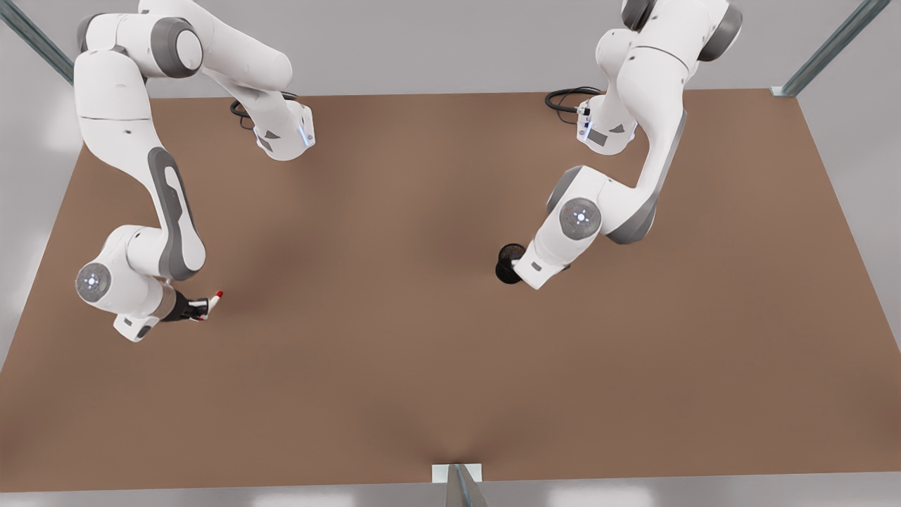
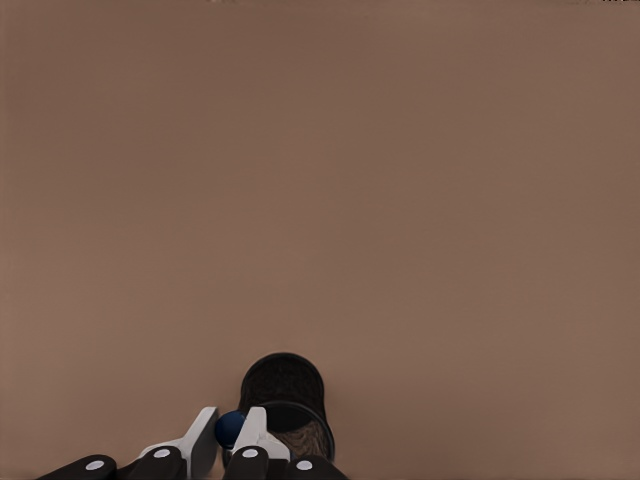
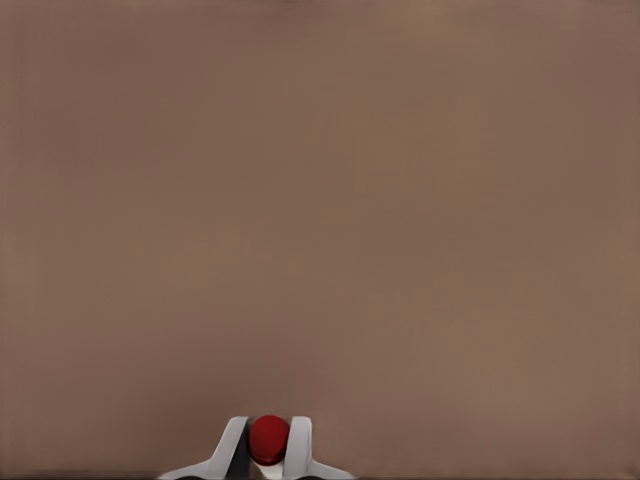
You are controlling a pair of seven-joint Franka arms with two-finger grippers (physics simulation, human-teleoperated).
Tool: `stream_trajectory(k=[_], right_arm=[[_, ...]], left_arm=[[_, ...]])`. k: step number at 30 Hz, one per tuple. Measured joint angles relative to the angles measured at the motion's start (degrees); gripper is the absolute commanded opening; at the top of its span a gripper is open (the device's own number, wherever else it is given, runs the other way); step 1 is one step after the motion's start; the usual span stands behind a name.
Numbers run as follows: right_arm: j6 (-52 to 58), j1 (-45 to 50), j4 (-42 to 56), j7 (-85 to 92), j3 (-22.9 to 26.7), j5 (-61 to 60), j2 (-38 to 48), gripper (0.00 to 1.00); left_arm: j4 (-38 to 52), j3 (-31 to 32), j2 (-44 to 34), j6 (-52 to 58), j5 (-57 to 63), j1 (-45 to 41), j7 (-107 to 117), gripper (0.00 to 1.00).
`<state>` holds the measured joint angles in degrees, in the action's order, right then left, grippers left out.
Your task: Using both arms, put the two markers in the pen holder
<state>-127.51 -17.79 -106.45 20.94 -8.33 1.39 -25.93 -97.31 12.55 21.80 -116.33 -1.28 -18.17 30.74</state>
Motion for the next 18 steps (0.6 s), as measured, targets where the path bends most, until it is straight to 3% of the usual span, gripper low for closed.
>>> stream_trajectory(k=[6,7,8,9,15,18], right_arm=[[4.9,0.12,2.28,-1.29,-2.63,0.01,2.35,0.21],[5.9,0.07,2.77,-1.71,-3.36,0.02,2.65,0.21],[7.1,0.09,3.4,-2.21,-4.17,0.04,2.87,0.21],[8.29,0.16,4.09,-2.74,-4.87,0.06,3.06,0.21],[14.42,0.44,5.56,-7.3,-10.88,0.16,5.33,0.21],[17.8,0.71,7.96,-10.67,-15.38,0.29,5.79,0.21]], left_arm=[[-0.71,-0.07,1.19,-0.88,0.1,-0.34,1.38,0.21],[-1.12,-0.07,1.23,-1.1,0.03,-0.35,1.52,0.5],[-1.38,-0.07,1.21,-1.32,-0.16,-0.38,1.54,0.92],[-1.58,-0.06,1.17,-1.54,-0.44,-0.37,1.47,1.0],[-1.91,0.04,-0.48,-1.86,-1.73,0.99,0.29,1.0],[1.81,-0.15,-2.42,2.55,-0.96,9.7,-1.78,1.0]])
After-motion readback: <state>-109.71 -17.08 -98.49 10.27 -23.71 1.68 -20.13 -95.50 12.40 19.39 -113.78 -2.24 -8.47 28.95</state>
